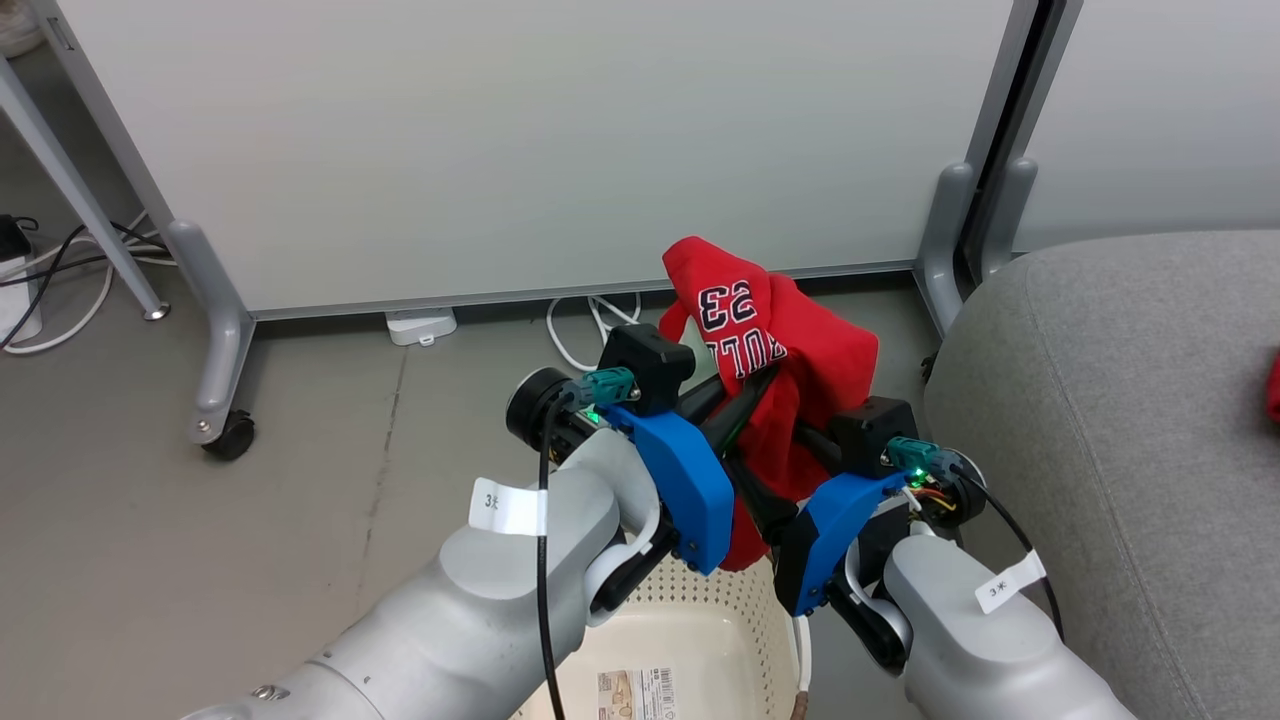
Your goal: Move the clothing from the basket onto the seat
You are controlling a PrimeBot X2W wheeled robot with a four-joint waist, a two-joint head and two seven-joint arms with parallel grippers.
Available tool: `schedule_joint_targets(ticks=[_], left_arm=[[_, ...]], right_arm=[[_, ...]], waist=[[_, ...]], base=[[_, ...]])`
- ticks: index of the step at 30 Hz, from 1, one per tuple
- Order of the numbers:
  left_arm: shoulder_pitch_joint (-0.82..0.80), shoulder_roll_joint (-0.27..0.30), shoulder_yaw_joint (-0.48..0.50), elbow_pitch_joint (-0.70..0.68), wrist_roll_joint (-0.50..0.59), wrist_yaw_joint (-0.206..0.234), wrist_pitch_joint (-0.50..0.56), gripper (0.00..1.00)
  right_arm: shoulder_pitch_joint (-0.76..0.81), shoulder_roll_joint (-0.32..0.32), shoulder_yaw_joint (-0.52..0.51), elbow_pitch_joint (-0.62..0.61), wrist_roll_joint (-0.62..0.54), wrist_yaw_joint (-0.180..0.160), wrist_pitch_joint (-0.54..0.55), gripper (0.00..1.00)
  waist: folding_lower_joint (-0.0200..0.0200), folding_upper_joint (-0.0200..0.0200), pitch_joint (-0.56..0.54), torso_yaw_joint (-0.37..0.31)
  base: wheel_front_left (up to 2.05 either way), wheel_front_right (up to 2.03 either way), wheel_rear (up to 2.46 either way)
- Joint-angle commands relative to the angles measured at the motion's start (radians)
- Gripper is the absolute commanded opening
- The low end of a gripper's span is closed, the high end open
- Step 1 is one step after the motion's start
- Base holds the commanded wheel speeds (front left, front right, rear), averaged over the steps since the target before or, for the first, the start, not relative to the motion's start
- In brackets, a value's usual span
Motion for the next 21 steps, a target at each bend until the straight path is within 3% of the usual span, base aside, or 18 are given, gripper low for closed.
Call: schedule_joint_targets(ticks=[1,2,3,4,6,7,21], left_arm=[[-0.019,0.000,-0.002,-0.001,-0.004,-0.001,-0.004,0.00],[-0.020,0.000,-0.004,0.000,-0.005,-0.001,-0.004,0.00],[-0.021,0.000,-0.006,0.001,-0.007,-0.001,-0.005,0.00],[-0.020,0.000,-0.008,0.002,-0.008,-0.001,-0.006,0.00],[-0.020,0.000,-0.012,0.005,-0.011,-0.001,-0.008,0.00],[-0.020,0.000,-0.013,0.006,-0.012,-0.001,-0.008,0.00],[-0.024,0.000,-0.023,0.056,-0.013,-0.001,-0.022,0.00]], right_arm=[[-0.018,-0.001,0.009,0.009,0.012,0.000,-0.006,1.00],[-0.021,-0.001,0.016,0.014,0.021,0.000,-0.008,1.00],[-0.026,-0.001,0.024,0.018,0.030,0.000,-0.011,0.85],[-0.031,-0.001,0.030,0.022,0.037,0.000,-0.013,0.50],[-0.038,-0.001,0.040,0.029,0.050,0.000,-0.015,0.13],[-0.038,-0.001,0.045,0.031,0.057,0.000,-0.018,0.00],[-0.038,-0.001,0.067,0.043,0.106,0.000,-0.026,0.00]], waist=[[0.0000,0.0000,-0.002,0.001],[0.0000,0.0000,-0.002,0.001],[0.0000,0.0000,-0.003,0.001],[0.0000,0.0000,-0.004,0.001],[0.0000,0.0000,-0.005,0.001],[0.0000,0.0000,-0.006,0.001],[0.0000,0.0000,-0.009,-0.024]], base=[[0.00,0.00,0.00],[0.00,0.00,0.00],[0.00,0.00,0.00],[0.00,0.00,0.00],[0.00,0.00,0.00],[0.00,0.00,0.00],[0.00,0.00,0.00]])
